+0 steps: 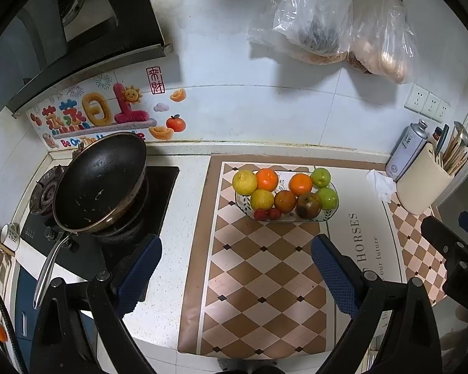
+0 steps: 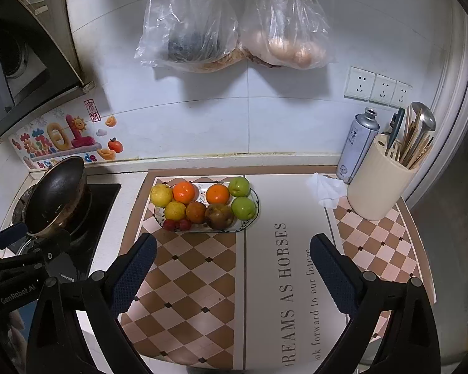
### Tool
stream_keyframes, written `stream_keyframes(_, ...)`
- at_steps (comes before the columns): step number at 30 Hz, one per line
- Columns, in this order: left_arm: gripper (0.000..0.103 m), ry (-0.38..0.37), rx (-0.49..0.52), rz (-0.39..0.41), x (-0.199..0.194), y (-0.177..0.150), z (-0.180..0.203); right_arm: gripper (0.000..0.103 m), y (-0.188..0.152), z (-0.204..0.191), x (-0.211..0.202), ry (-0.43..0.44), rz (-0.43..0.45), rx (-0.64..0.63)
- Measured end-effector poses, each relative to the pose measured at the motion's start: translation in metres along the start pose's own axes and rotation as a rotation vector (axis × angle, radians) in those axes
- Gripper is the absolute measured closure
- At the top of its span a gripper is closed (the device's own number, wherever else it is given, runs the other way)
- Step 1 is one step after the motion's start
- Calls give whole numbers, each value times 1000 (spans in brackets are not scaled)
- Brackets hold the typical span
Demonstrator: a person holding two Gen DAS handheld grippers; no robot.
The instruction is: Organize fruits
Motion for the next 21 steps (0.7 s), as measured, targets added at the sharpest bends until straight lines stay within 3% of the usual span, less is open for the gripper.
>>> stream_keyframes(21,5,6,-6,11,-9,-2,3,2,-2,1,-8,20,4,-4)
Point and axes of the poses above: each gripper's, at about its wrist camera, not at the fingertips, and x roughly the way its jaws point, z to its right, y to its top, the point moved 10 cm from there along x, roughly the way its jaws point, and after that the axes turned 2 degrees about -x, right-handed, at the moved point
